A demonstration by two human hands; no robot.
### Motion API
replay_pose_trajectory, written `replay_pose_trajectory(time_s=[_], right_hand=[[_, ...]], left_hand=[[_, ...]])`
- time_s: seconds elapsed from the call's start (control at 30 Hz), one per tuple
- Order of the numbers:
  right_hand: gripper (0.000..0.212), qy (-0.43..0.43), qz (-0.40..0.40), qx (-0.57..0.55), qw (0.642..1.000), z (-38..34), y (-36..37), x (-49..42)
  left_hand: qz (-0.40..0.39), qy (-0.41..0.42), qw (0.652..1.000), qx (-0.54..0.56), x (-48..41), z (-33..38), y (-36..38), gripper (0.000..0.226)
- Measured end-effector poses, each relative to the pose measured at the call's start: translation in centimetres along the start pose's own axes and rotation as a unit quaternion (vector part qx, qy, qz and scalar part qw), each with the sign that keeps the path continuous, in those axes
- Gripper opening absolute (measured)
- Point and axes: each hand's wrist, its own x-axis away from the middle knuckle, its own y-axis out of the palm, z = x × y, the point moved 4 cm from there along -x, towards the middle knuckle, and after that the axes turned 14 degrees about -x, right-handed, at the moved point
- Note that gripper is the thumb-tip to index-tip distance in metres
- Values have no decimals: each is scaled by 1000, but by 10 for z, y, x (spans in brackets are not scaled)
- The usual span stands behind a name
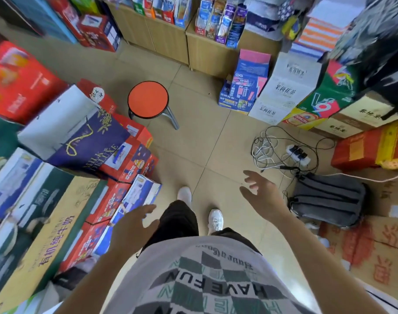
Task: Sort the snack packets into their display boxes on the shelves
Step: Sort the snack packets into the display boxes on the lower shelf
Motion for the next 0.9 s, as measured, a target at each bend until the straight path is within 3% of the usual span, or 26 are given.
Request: replay_pose_trajectory(time_s=[0.2,0.57,0.9], right_hand=[[50,-3,-5,14,1000,-52,-5,-96],[49,101,-24,43,994,-99,-15,-205],[44,94,-40,44,994,-141,-72,-372]], left_hand=[[1,-2,1000,20,-99,12,-48,38],[10,89,995,33,-303,68,-164,35],[4,72,997,-9,-459,148,-236,42]])
